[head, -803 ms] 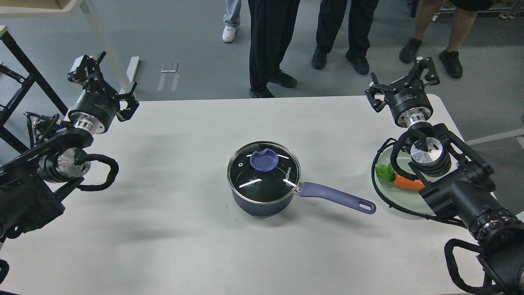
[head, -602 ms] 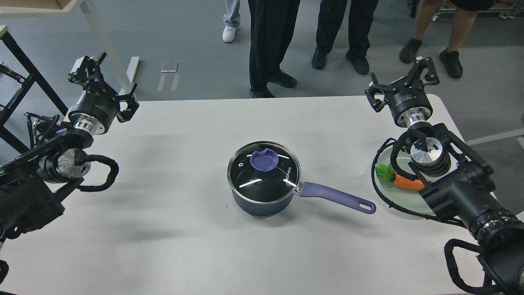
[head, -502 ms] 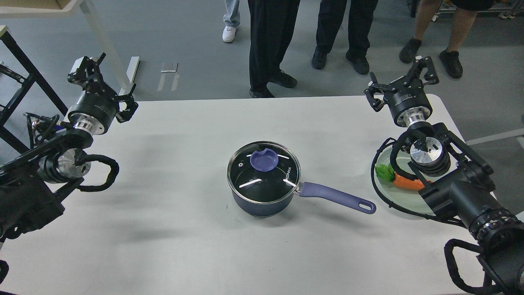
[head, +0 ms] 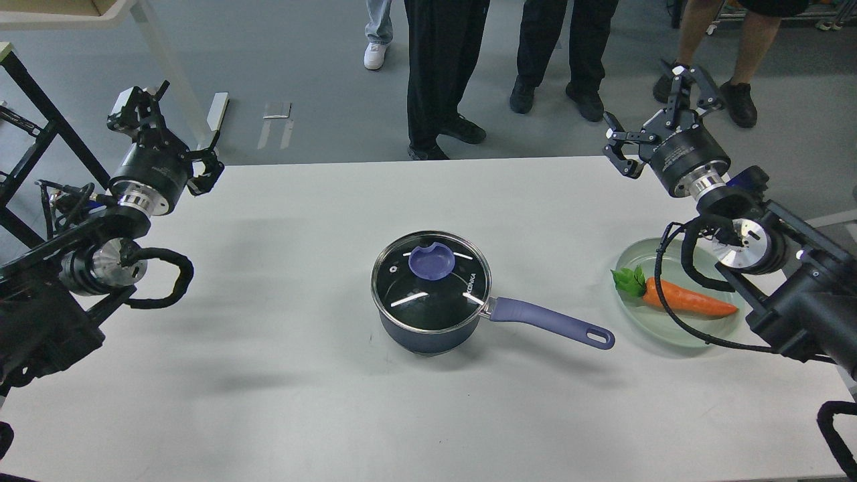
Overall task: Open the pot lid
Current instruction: 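Raise the right gripper up and away from the plate, then reach the right gripper to the purple pan handle and grasp it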
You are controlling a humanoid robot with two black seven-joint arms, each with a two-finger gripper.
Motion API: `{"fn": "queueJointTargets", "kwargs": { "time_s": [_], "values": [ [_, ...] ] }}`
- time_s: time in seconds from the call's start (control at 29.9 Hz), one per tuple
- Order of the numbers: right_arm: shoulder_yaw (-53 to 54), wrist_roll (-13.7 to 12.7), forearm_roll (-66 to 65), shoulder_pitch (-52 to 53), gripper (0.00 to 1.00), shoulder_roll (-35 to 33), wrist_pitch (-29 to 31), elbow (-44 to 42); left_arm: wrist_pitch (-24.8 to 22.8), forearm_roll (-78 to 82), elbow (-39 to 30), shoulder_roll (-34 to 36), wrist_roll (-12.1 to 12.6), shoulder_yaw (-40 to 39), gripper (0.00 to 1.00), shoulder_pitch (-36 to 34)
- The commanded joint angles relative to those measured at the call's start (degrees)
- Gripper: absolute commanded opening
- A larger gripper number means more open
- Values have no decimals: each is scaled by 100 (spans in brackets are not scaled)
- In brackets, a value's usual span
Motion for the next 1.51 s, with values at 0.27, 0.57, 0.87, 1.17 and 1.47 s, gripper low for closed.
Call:
{"fn": "queueJointTargets", "kwargs": {
  "time_s": [0.27,0.57,0.87,1.17,1.47],
  "values": [
    [-2611,-20,-1825,1613,100,-1919,-36,2016,-32,16,-8,81,40,17,99,-59],
    [-4185,-20,-4770,2589,100,-2237,-45,3354,-24,25,-43,81,49,43,99,-112],
    [-5512,-11,-6695,3407,100,-2035,-45,3925,-15,25,-140,151,49,79,99,-147],
    [-6375,7,-8489,3645,95,-1525,-62,4005,-15,244,-148,195,49,87,99,-138],
    [-6603,-37,-8841,3732,75,-1173,-203,3943,-23,244,-175,291,49,87,99,-147]
  ]
}}
